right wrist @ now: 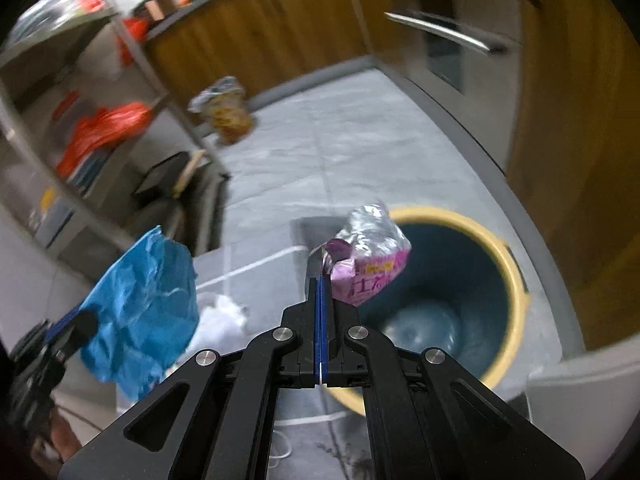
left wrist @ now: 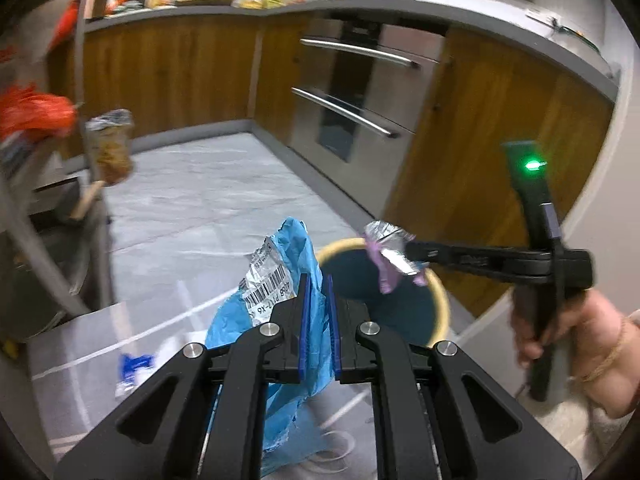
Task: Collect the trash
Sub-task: 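Carry both held items over the yellow-rimmed bin and open both tools, then withdraw both open tools from the bin back over the trash pile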
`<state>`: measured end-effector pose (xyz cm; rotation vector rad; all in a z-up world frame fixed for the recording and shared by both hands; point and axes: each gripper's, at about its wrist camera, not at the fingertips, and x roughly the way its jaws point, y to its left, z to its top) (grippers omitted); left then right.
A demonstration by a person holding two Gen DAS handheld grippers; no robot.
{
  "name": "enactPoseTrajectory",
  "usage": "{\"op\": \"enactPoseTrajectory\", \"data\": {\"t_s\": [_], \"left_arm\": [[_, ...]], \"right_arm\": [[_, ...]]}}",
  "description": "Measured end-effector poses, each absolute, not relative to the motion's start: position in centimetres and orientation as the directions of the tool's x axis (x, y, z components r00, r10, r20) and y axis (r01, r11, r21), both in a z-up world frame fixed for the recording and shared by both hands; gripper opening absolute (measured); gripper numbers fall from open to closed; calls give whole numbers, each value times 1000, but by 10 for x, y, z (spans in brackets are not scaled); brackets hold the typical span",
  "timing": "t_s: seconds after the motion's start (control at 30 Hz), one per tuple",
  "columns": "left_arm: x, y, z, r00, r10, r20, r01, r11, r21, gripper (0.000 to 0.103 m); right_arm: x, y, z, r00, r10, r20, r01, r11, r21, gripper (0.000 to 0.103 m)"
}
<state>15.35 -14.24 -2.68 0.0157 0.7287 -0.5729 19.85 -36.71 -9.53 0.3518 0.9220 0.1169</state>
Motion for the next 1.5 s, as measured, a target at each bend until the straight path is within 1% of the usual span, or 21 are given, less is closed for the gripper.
{"op": "enactPoseTrajectory", "data": {"t_s": [0.1, 0.2, 0.37, 0.53, 0.77, 0.8, 0.83, 0.87, 0.9, 0.93, 0.97, 1.1, 1.17, 1.2, 1.23, 1.33, 1.4, 1.47, 1.5], "left_arm": [[163, -176, -33, 545, -534, -647, 555, 808, -200, 8], [172, -200, -39, 512, -554, -656, 582, 786, -209, 8], [191, -229, -51, 479, -560, -675, 590, 776, -225, 8], [205, -246, -51, 481, -557, -677, 592, 776, -218, 8], [218, -259, -51, 492, -551, -674, 600, 776, -196, 10], [219, -260, -52, 494, -547, -677, 598, 778, -192, 12], [220, -259, -52, 494, -544, -678, 595, 780, -192, 18], [221, -259, -53, 496, -543, -678, 591, 783, -194, 33], [221, -256, -53, 503, -542, -673, 581, 788, -201, 41], [221, -255, -53, 510, -540, -670, 575, 793, -201, 53], [222, -253, -54, 522, -530, -669, 564, 802, -196, 55], [223, -246, -56, 526, -518, -675, 546, 814, -199, 55], [222, -242, -55, 530, -513, -675, 538, 819, -201, 56], [221, -239, -54, 532, -509, -677, 532, 823, -201, 56], [219, -236, -52, 536, -506, -676, 528, 826, -200, 58], [212, -224, -46, 557, -490, -671, 510, 839, -190, 67], [208, -215, -40, 573, -481, -664, 497, 848, -186, 71], [202, -205, -32, 592, -470, -655, 484, 857, -177, 80], [198, -199, -27, 607, -462, -647, 477, 863, -168, 81]], "right_arm": [[210, -386, -118, 563, 211, -799, 158, 922, 355, 1], [214, -405, -133, 541, 200, -817, 237, 896, 376, 1], [215, -414, -142, 533, 159, -831, 307, 879, 365, 2], [209, -423, -148, 527, 138, -838, 360, 857, 368, 2], [205, -432, -149, 528, 130, -839, 384, 845, 372, 2], [206, -434, -150, 524, 132, -841, 384, 845, 372, 2], [206, -434, -151, 520, 131, -844, 386, 845, 369, 2], [205, -435, -152, 515, 129, -847, 391, 844, 366, 5], [205, -436, -152, 514, 128, -848, 394, 843, 366, 6], [205, -438, -152, 514, 123, -849, 400, 841, 364, 10], [204, -441, -152, 514, 121, -849, 406, 838, 364, 14], [203, -443, -153, 509, 116, -853, 415, 835, 362, 23], [203, -442, -152, 511, 112, -852, 414, 837, 358, 30], [204, -442, -151, 513, 110, -851, 413, 838, 357, 32], [204, -441, -151, 516, 108, -850, 411, 839, 357, 36], [204, -439, -148, 528, 100, -843, 404, 844, 353, 52], [204, -436, -143, 544, 96, -833, 388, 852, 351, 56], [205, -430, -138, 558, 80, -826, 369, 867, 333, 64], [205, -427, -135, 567, 75, -820, 356, 876, 326, 66]]}}
